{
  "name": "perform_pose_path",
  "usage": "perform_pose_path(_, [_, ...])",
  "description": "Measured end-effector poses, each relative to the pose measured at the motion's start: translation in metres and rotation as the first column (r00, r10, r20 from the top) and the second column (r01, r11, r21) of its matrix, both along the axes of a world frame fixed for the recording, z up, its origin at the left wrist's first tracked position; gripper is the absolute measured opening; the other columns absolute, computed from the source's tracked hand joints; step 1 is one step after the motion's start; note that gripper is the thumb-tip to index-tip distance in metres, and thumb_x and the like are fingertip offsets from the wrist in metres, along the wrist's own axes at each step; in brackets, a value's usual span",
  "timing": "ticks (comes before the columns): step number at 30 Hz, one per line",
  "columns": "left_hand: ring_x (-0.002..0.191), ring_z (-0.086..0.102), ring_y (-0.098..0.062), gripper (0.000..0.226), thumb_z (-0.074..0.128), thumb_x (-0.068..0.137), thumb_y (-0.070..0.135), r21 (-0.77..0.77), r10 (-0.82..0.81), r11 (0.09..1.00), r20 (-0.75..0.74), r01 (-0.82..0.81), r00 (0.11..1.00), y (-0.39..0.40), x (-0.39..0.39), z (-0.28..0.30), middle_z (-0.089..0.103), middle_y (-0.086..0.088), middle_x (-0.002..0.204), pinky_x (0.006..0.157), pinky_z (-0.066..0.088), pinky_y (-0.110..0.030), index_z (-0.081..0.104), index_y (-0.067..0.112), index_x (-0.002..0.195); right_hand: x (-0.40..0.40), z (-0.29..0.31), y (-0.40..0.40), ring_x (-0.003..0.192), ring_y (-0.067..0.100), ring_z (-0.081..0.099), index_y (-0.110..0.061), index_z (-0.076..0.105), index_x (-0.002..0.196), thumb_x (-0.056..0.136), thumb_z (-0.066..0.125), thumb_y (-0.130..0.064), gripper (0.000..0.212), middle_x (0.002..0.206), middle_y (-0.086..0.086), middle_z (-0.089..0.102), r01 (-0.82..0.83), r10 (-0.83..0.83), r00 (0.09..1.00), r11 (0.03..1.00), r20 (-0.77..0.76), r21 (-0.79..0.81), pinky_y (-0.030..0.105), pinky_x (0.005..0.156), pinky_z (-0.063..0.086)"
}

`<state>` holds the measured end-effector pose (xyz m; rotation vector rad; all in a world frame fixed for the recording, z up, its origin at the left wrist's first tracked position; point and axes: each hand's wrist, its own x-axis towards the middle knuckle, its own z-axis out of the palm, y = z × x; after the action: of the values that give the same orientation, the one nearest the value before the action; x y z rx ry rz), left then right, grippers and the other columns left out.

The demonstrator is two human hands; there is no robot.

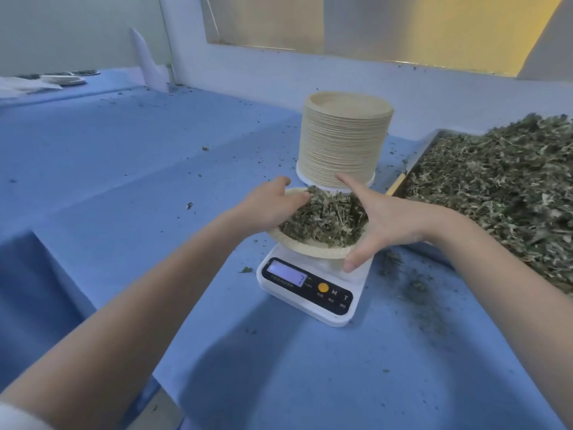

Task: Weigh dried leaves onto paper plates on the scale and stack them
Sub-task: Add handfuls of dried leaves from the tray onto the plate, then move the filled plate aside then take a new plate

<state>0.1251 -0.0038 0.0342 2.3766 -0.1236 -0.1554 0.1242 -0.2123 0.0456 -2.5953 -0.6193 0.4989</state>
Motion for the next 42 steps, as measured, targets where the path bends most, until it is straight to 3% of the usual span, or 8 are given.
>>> perform_pose_path(4, [0.130, 0.039, -0.023, 0.065, 0.048, 0.093, 0.047, -0.004, 0.088, 0.996, 0.123, -0.089, 0.989, 0.026, 0.010, 0.020, 0.036, -0.006, 0.147, 0.095, 0.033, -0.030, 0.026, 0.018, 0.147, 0.018, 0.020, 0.029, 0.133, -0.005, 0.007, -0.041, -0.013, 0.146, 0.032, 0.084, -0.062, 0.152, 0.157, -0.016, -0.002, -0.054, 0.049, 0.995, 0.997, 0.086, 0.051, 0.020, 0.106, 0.013])
perform_pose_path(9, [0.128, 0.041, -0.028, 0.066, 0.055, 0.090, 0.045, 0.080, 0.200, 0.972, 0.224, -0.223, 0.954, 0.076, 0.030, 0.032, 0.040, -0.012, 0.143, 0.085, 0.033, -0.028, 0.031, 0.015, 0.144, 0.054, 0.037, 0.091, 0.138, 0.009, 0.022, -0.034, -0.006, 0.149, 0.040, 0.089, -0.055, 0.146, 0.155, -0.006, 0.018, -0.135, 0.137, 0.976, 0.991, 0.169, -0.027, 0.020, 0.101, 0.023])
perform_pose_path(15, [0.130, 0.039, -0.027, 0.064, 0.056, 0.089, 0.042, 0.081, 0.325, 0.936, 0.171, -0.342, 0.930, 0.133, 0.063, 0.011, 0.042, -0.012, 0.141, 0.093, 0.034, -0.029, 0.035, 0.013, 0.142, 0.102, 0.019, 0.156, 0.139, 0.013, 0.023, -0.035, -0.005, 0.149, 0.045, 0.090, -0.050, 0.142, 0.153, -0.003, 0.020, -0.180, 0.186, 0.978, 0.981, 0.096, -0.072, 0.034, 0.113, 0.025])
perform_pose_path(26, [0.139, 0.028, -0.022, 0.062, 0.049, 0.095, 0.035, -0.129, 0.364, 0.925, 0.022, -0.358, 0.931, 0.153, 0.139, -0.046, 0.028, -0.004, 0.153, 0.107, 0.026, -0.031, 0.025, 0.013, 0.147, 0.181, -0.025, 0.185, 0.141, 0.021, 0.018, -0.031, -0.009, 0.149, 0.047, 0.093, -0.038, 0.144, 0.153, 0.002, 0.013, -0.106, 0.110, 0.994, 0.983, 0.016, -0.149, 0.041, 0.114, 0.026])
perform_pose_path(31, [0.136, 0.030, -0.027, 0.057, 0.046, 0.097, 0.026, -0.135, 0.442, 0.889, -0.001, -0.438, 0.897, 0.149, 0.190, -0.050, 0.030, -0.013, 0.149, 0.106, 0.029, -0.034, 0.025, 0.006, 0.146, 0.222, -0.029, 0.195, 0.117, 0.030, 0.048, -0.017, 0.014, 0.146, 0.059, 0.089, -0.016, 0.115, 0.134, 0.014, 0.043, 0.098, -0.090, 0.994, 0.986, 0.063, -0.133, 0.036, 0.093, 0.044])
perform_pose_path(34, [0.129, 0.037, -0.032, 0.050, 0.043, 0.095, 0.021, -0.204, 0.520, 0.828, -0.072, -0.523, 0.851, 0.144, 0.215, -0.051, 0.038, -0.017, 0.141, 0.106, 0.035, -0.041, 0.031, 0.003, 0.140, 0.242, -0.034, 0.204, 0.107, 0.034, 0.053, -0.010, 0.010, 0.147, 0.081, 0.067, -0.003, 0.088, 0.132, 0.022, 0.043, 0.233, -0.214, 0.965, 0.965, 0.149, -0.124, 0.034, 0.074, 0.043])
perform_pose_path(39, [0.133, 0.034, -0.035, 0.050, 0.039, 0.091, 0.015, -0.291, 0.582, 0.750, -0.136, -0.594, 0.802, 0.131, 0.232, -0.047, 0.033, -0.019, 0.144, 0.106, 0.034, -0.046, 0.030, 0.001, 0.138, 0.255, -0.044, 0.208, 0.112, 0.034, 0.051, -0.003, 0.027, 0.138, 0.093, 0.039, 0.003, 0.048, 0.129, 0.022, 0.046, 0.480, -0.485, 0.844, 0.873, 0.227, 0.083, 0.033, 0.072, 0.036])
perform_pose_path(42, [0.140, 0.019, -0.033, 0.056, 0.037, 0.093, 0.017, -0.179, 0.607, 0.770, -0.093, -0.613, 0.789, 0.124, 0.226, -0.041, 0.011, -0.017, 0.154, 0.108, 0.030, -0.046, 0.020, 0.005, 0.145, 0.242, -0.040, 0.210, 0.109, 0.035, 0.052, -0.002, 0.030, 0.132, 0.092, 0.038, 0.003, 0.041, 0.124, 0.021, 0.049, 0.471, -0.484, 0.839, 0.875, 0.249, 0.114, 0.033, 0.073, 0.034])
